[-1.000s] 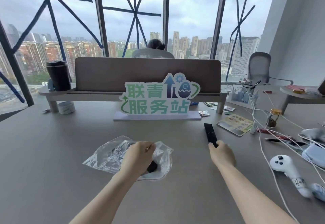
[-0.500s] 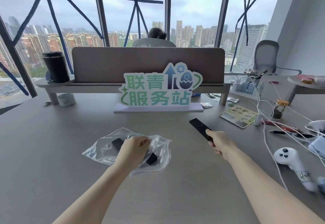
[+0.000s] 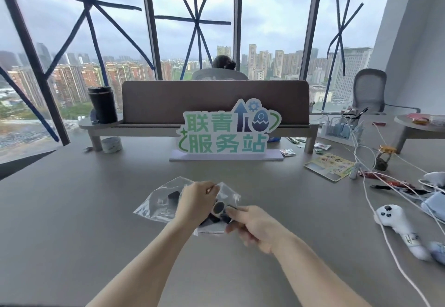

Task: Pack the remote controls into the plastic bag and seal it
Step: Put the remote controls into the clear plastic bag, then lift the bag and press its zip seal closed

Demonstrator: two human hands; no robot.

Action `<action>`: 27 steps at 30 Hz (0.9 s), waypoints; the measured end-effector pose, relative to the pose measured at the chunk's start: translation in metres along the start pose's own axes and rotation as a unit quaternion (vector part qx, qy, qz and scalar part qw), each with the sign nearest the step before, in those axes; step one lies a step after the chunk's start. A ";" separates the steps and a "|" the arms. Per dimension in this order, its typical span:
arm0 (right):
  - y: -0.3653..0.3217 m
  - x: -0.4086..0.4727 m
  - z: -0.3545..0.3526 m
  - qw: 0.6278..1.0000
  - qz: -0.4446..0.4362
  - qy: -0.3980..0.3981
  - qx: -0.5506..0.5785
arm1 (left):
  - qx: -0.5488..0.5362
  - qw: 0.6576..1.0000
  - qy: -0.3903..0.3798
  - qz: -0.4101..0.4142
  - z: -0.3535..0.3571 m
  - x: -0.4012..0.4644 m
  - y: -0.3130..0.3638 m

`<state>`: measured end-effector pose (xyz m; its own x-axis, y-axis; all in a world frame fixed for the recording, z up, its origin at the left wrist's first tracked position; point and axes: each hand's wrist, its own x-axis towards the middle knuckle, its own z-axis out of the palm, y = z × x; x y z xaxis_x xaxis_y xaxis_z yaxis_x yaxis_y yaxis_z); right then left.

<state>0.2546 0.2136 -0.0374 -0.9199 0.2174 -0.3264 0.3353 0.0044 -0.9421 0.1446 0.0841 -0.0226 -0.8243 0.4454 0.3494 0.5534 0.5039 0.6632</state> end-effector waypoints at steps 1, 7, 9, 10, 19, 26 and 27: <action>0.003 0.005 0.010 0.999 -0.019 0.027 0.007 | -0.001 1.000 0.000 0.001 -0.002 -0.003 -0.001; 0.013 0.014 0.005 0.938 -0.129 0.279 -0.158 | -0.009 1.000 -0.014 0.005 -0.010 -0.013 -0.016; 0.008 0.018 0.004 0.946 -0.115 0.224 -0.204 | 0.011 0.999 -0.041 0.005 -0.009 -0.017 -0.016; 0.005 0.022 0.005 0.950 -0.106 0.194 -0.221 | 0.020 0.997 -0.069 0.004 -0.009 -0.019 -0.016; -0.010 0.044 -0.006 0.916 -0.107 0.270 -0.277 | 0.254 0.949 -0.186 -0.034 -0.029 -0.042 -0.038; -0.081 0.004 -0.020 0.965 -0.104 0.151 0.186 | -0.103 0.991 0.036 -0.077 -0.108 0.012 0.007; -0.098 -0.004 -0.020 0.960 -0.129 0.139 0.205 | -0.126 0.988 0.069 -0.053 -0.122 0.020 0.021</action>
<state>0.2293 0.2316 0.0581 -0.8523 0.5138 -0.0979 -0.0579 -0.2787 -0.9586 0.1249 0.0130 0.0792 -0.8944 0.2861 0.3439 0.4296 0.3350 0.8386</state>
